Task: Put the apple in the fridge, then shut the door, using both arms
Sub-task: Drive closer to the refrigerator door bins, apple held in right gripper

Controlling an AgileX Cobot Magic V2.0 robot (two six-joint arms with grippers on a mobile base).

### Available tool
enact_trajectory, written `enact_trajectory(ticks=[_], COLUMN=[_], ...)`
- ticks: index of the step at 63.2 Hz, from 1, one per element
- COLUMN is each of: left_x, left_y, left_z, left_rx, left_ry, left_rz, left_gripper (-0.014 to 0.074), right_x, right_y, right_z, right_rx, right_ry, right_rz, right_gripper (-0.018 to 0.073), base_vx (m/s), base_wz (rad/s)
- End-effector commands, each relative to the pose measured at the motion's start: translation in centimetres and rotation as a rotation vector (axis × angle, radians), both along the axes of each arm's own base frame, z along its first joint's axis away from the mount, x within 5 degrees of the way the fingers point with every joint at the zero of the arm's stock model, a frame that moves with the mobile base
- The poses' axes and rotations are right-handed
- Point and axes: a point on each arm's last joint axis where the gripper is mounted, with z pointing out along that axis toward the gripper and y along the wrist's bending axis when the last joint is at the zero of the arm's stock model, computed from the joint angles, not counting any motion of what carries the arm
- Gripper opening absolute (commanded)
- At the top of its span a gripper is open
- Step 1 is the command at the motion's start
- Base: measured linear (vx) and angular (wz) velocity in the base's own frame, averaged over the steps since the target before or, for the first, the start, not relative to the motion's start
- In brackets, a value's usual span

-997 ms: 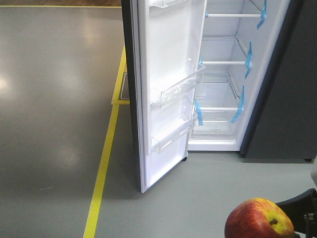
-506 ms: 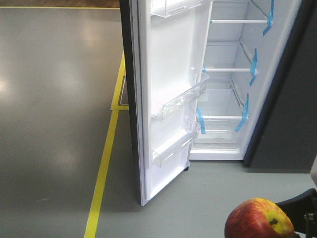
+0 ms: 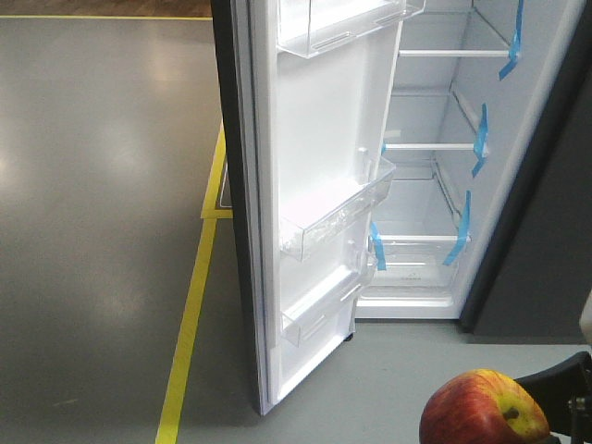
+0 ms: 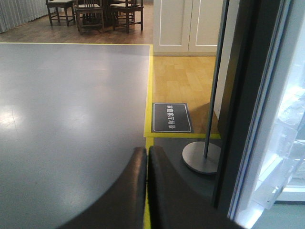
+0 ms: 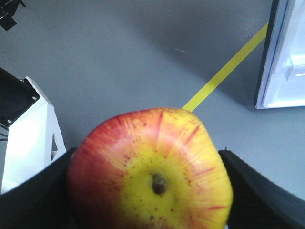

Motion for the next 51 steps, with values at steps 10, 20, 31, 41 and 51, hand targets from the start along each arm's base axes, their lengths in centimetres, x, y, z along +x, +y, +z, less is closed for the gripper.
enact_trajectory(ticks=[10, 20, 31, 41, 51], left_x=[0.07, 0.07, 0.07, 0.07, 0.07], left_y=[-0.04, -0.04, -0.04, -0.04, -0.04], left_z=[0.05, 0.05, 0.05, 0.05, 0.05], left_rx=[-0.002, -0.002, -0.002, -0.002, -0.002], left_ry=[-0.072, -0.072, -0.072, -0.072, -0.072], left_rz=[-0.004, -0.004, -0.004, -0.004, -0.004], left_gripper=[-0.0006, -0.0006, -0.0006, -0.0006, -0.0006], right_x=[0.16, 0.16, 0.16, 0.16, 0.16], right_y=[0.26, 0.26, 0.26, 0.26, 0.26], right_z=[1.25, 1.25, 1.25, 1.25, 1.25], right_rx=[0.063, 0.063, 0.063, 0.063, 0.063], right_ry=[-0.046, -0.046, -0.046, -0.046, -0.046], right_rz=[-0.014, -0.014, -0.014, -0.014, -0.014], right_gripper=[0.0377, 0.0377, 0.0377, 0.0377, 0.0377], base_vx=[0.17, 0.17, 0.16, 0.16, 0.15], base_wz=[-0.01, -0.01, 0.0, 0.01, 0.0])
